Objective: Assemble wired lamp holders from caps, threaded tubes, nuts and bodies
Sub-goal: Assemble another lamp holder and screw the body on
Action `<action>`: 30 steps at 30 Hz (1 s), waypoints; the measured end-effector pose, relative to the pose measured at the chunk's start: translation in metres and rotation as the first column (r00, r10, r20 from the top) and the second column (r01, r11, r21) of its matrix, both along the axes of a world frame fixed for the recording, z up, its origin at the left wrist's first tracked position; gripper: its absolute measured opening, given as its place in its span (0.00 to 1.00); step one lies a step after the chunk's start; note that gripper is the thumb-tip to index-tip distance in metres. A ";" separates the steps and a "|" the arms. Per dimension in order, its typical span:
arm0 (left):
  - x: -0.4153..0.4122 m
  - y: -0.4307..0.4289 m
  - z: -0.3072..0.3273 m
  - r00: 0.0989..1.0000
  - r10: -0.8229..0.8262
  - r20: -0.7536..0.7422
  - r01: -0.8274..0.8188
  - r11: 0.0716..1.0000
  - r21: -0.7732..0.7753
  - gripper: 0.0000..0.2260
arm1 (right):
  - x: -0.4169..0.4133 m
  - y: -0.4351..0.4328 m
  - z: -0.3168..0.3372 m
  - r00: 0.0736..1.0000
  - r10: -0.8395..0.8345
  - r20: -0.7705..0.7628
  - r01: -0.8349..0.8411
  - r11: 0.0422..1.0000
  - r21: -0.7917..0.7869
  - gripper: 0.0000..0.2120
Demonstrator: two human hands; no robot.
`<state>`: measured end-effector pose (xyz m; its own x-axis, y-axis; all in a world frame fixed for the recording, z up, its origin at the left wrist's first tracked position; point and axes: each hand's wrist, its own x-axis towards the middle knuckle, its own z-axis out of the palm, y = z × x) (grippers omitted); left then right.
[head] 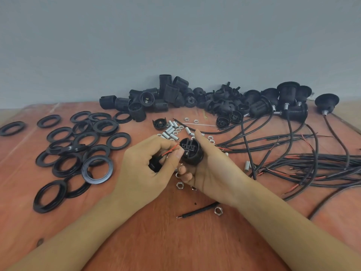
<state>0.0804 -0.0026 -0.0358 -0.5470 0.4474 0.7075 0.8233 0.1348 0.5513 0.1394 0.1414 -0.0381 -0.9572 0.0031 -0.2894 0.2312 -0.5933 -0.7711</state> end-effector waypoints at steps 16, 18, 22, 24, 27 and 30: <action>-0.002 -0.001 -0.001 1.000 0.006 -0.025 -0.006 1.000 -0.015 0.03 | 0.001 -0.003 -0.002 0.995 -0.059 -0.084 0.067 0.993 0.099 0.24; -0.003 -0.001 -0.001 1.000 0.012 -0.028 -0.013 1.000 -0.019 0.03 | 0.001 -0.003 -0.001 0.995 -0.062 -0.082 0.070 0.993 0.094 0.22; -0.003 -0.001 -0.001 0.999 0.020 -0.029 -0.021 0.999 -0.024 0.03 | 0.001 -0.003 -0.001 0.995 -0.067 -0.080 0.075 0.992 0.098 0.22; -0.004 -0.001 -0.002 0.999 0.020 -0.027 -0.021 1.000 -0.021 0.03 | 0.001 -0.003 -0.001 0.994 -0.084 -0.071 0.090 0.991 0.096 0.23; -0.005 -0.001 -0.002 0.999 0.027 -0.022 -0.027 0.999 -0.020 0.04 | 0.000 -0.002 0.000 0.992 -0.111 -0.067 0.116 0.989 0.087 0.26; -0.006 -0.001 -0.002 1.000 0.025 -0.013 -0.025 1.000 -0.019 0.04 | 0.000 -0.001 0.000 0.988 -0.132 -0.076 0.138 0.987 0.078 0.26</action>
<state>0.0748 -0.0035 -0.0378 -0.5492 0.4474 0.7059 0.8265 0.1658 0.5380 0.1390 0.1400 -0.0379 -0.9643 0.1549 -0.2148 0.0967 -0.5491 -0.8301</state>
